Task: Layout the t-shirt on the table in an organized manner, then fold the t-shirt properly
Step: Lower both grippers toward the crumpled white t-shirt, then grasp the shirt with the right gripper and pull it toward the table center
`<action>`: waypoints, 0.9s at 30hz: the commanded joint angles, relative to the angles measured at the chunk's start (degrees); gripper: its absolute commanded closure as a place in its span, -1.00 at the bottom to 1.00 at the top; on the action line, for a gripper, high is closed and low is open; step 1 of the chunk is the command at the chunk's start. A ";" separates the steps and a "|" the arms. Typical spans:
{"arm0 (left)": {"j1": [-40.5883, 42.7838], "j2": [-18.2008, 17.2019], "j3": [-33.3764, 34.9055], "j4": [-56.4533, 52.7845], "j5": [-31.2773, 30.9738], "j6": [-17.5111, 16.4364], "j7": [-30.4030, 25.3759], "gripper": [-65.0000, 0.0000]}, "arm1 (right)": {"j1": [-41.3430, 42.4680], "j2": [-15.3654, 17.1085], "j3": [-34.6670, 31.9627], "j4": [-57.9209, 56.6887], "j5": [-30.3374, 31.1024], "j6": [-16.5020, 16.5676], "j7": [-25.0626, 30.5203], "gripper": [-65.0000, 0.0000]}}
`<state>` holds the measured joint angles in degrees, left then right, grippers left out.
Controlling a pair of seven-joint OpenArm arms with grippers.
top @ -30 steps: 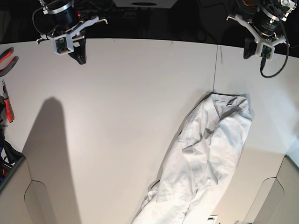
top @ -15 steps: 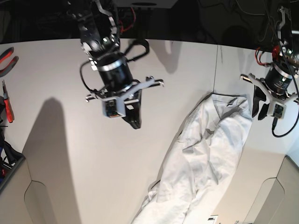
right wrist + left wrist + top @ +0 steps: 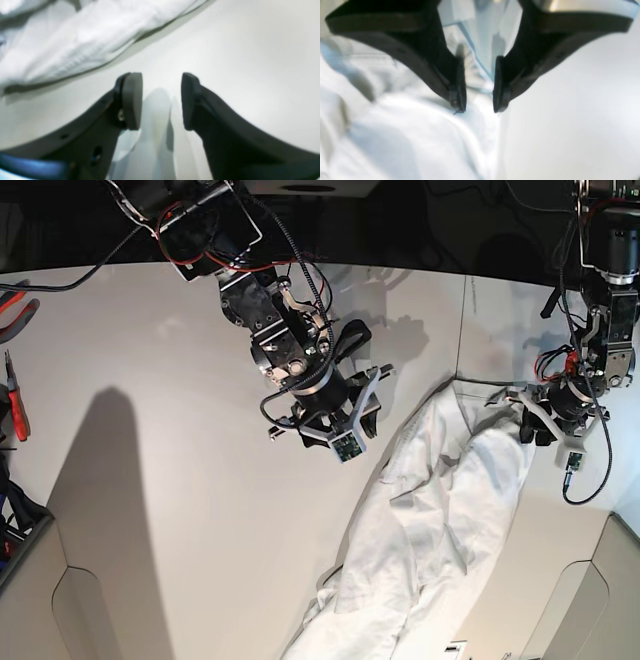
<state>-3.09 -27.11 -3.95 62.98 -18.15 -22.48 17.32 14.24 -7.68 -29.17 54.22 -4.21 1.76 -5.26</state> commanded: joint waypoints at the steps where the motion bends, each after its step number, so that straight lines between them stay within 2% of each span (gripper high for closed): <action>1: -2.16 -1.11 -0.42 -0.33 -1.01 0.39 -1.92 0.32 | 1.92 -1.03 -0.52 0.70 -1.36 0.24 1.77 0.22; 4: -4.24 -1.14 -0.42 -1.36 -3.15 0.37 -1.36 0.32 | 3.15 -1.03 -1.03 0.68 -3.91 0.50 1.77 0.22; 9: -5.49 -0.68 -0.42 -1.36 -4.17 0.37 0.98 0.32 | 3.65 -1.03 -1.03 0.59 -1.51 4.46 1.75 0.22; 11: -5.44 -0.28 -0.42 -1.44 -4.26 0.37 1.62 0.32 | 3.65 -1.03 -1.01 0.33 -0.24 4.46 1.75 0.40; 13: -5.44 0.11 -0.42 -1.95 -5.11 0.35 2.49 0.33 | 3.67 -1.03 -1.01 -0.07 -0.28 4.35 1.75 0.80; 14: -5.44 0.31 -0.42 -2.25 -5.35 0.35 2.49 0.33 | 3.67 -1.03 -1.01 -0.26 -0.28 3.93 1.73 1.00; 15: -5.44 0.52 -0.42 -2.64 -5.44 0.35 2.51 0.40 | 3.65 -1.03 -1.01 -0.48 -0.28 3.34 1.73 1.00; 16: -5.44 0.68 -0.42 -3.08 -5.57 0.35 2.49 0.54 | 3.65 -1.03 -1.01 -0.74 -0.28 2.54 1.55 1.00; 18: -5.44 0.98 -0.42 -3.98 -6.67 0.35 2.51 0.97 | 3.63 -1.03 -0.96 -0.94 -0.37 0.57 0.76 1.00; 23: -5.22 1.46 -0.42 -4.66 -8.98 0.35 2.93 1.00 | 3.17 -0.87 -0.90 -0.90 -7.41 -7.02 -2.01 1.00; 27: -5.11 1.46 -0.42 -4.66 -13.35 0.28 6.56 1.00 | 2.99 -0.59 -0.85 -0.87 -11.58 -8.04 -4.61 1.00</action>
<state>-7.33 -24.88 -4.10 57.60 -31.11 -22.11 24.62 16.14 -7.68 -30.13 52.49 -15.51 -5.80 -11.09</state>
